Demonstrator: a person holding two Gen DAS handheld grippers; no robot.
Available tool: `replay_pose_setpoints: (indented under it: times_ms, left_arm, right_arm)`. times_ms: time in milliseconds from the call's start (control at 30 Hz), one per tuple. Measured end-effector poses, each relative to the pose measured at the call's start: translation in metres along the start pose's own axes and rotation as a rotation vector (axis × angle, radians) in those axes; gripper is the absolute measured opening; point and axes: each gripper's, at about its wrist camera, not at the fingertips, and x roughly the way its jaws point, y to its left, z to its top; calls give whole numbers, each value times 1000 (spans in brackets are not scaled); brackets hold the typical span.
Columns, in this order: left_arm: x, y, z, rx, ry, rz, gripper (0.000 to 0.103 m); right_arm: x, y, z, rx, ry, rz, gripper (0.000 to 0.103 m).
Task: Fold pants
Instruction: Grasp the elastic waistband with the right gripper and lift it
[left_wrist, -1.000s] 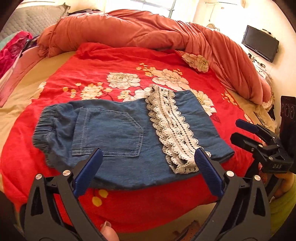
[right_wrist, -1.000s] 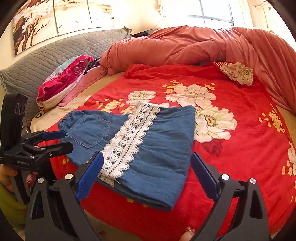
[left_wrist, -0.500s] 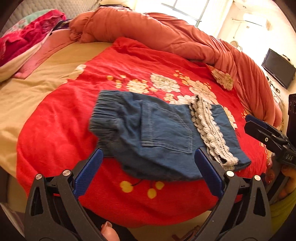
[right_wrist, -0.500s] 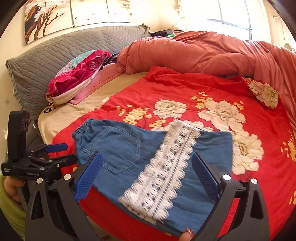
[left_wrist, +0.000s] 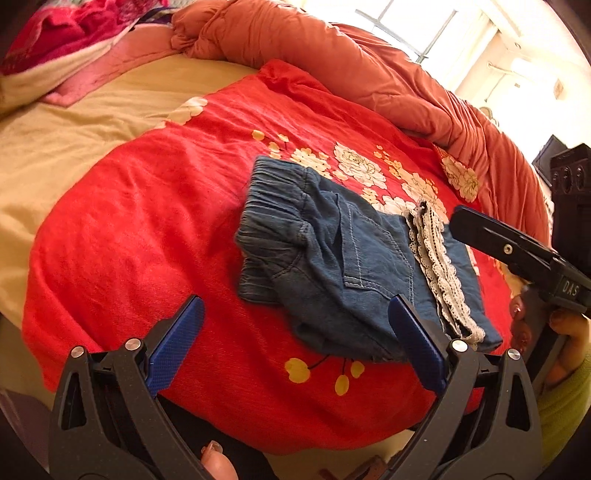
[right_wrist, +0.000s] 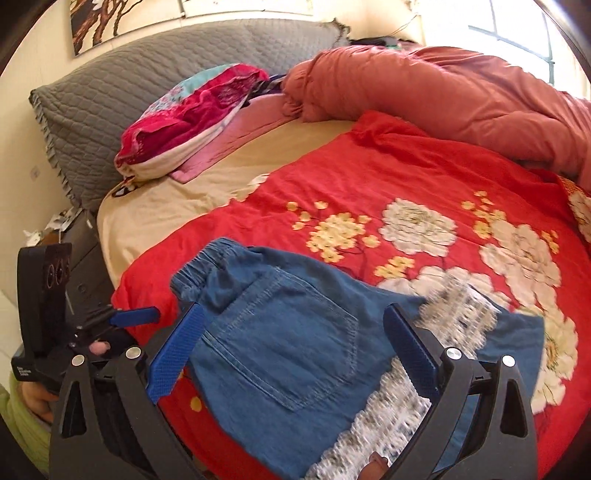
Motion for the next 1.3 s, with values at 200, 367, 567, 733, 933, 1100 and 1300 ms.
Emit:
replay_pose_setpoints:
  times_ms: [200, 367, 567, 733, 933, 1100, 1300]
  left_arm:
    - [7, 16, 0, -105, -11, -57, 81]
    - [16, 12, -3, -120, -14, -55, 71]
    - [23, 9, -4, -93, -25, -34, 68]
    - [24, 10, -4, -91, -29, -37, 68]
    - [23, 10, -4, -94, -37, -56, 71]
    - [18, 7, -5, -87, -61, -83, 80]
    - [12, 3, -3, -153, -58, -168, 83]
  right_arm:
    - [35, 17, 31, -65, 84, 65, 97]
    - [63, 37, 48, -134, 145, 112, 97]
    - [104, 49, 59, -216, 223, 133, 97]
    - [138, 52, 58, -230, 312, 178, 96]
    - [153, 52, 43, -214, 369, 267, 53]
    - [117, 27, 53, -108, 273, 342, 36]
    - [75, 9, 60, -39, 184, 435, 36]
